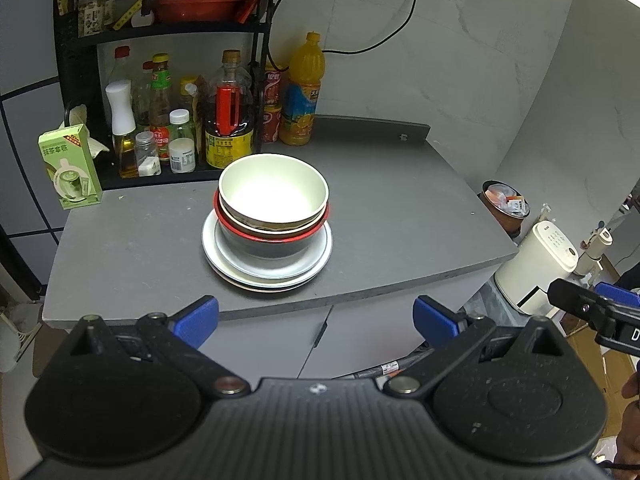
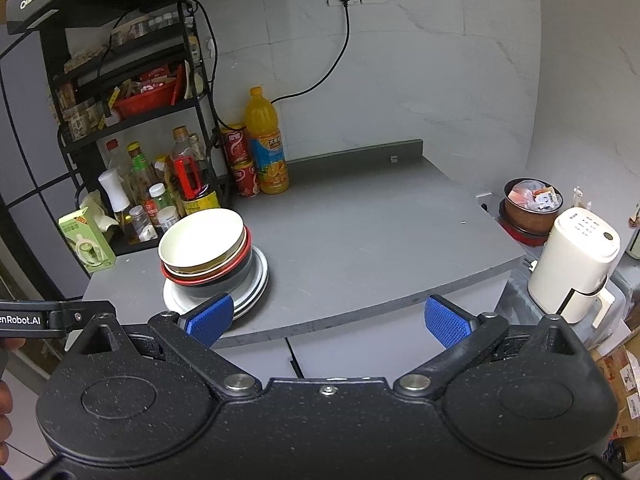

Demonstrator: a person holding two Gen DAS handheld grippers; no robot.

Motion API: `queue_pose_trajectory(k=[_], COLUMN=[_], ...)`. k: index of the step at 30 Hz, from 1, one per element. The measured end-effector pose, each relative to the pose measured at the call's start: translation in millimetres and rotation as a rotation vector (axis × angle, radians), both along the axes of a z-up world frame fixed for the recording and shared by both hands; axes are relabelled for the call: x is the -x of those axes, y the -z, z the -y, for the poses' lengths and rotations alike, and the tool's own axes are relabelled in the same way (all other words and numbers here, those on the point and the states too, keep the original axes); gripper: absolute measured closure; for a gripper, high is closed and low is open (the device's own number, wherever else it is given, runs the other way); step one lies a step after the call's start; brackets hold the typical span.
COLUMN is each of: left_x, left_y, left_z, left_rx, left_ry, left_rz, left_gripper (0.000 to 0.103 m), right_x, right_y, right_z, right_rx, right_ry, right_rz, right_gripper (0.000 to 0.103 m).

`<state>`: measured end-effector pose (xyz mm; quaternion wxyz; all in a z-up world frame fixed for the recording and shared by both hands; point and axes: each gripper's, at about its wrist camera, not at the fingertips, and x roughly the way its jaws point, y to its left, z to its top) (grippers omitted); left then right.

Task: Organize plates and bowls

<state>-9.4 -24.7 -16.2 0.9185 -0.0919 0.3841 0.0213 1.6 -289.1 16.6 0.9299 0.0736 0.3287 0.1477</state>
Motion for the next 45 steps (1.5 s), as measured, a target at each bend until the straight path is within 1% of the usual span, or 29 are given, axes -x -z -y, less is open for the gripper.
queue_pose_trajectory(k=[15,29,45], left_x=[6,1,-6], left_y=[-4,-2,2], left_z=[17,22,22], left_rx=[-0.004,0.001,-0.009], left_ry=[0.014,0.019,0.033], left_rz=[0.017,0.015,0.001], left_gripper=[0.001,0.001,0.001], right_x=[6,1,-3], right_y=[-1,1,5], right_z=[14,19,15], right_rx=[0.0,-0.001,-0.009], right_ry=[0.016,0.019,0.006], right_rz=[0.01,0.011,-0.002], right_gripper=[0.0,0.0,0.0])
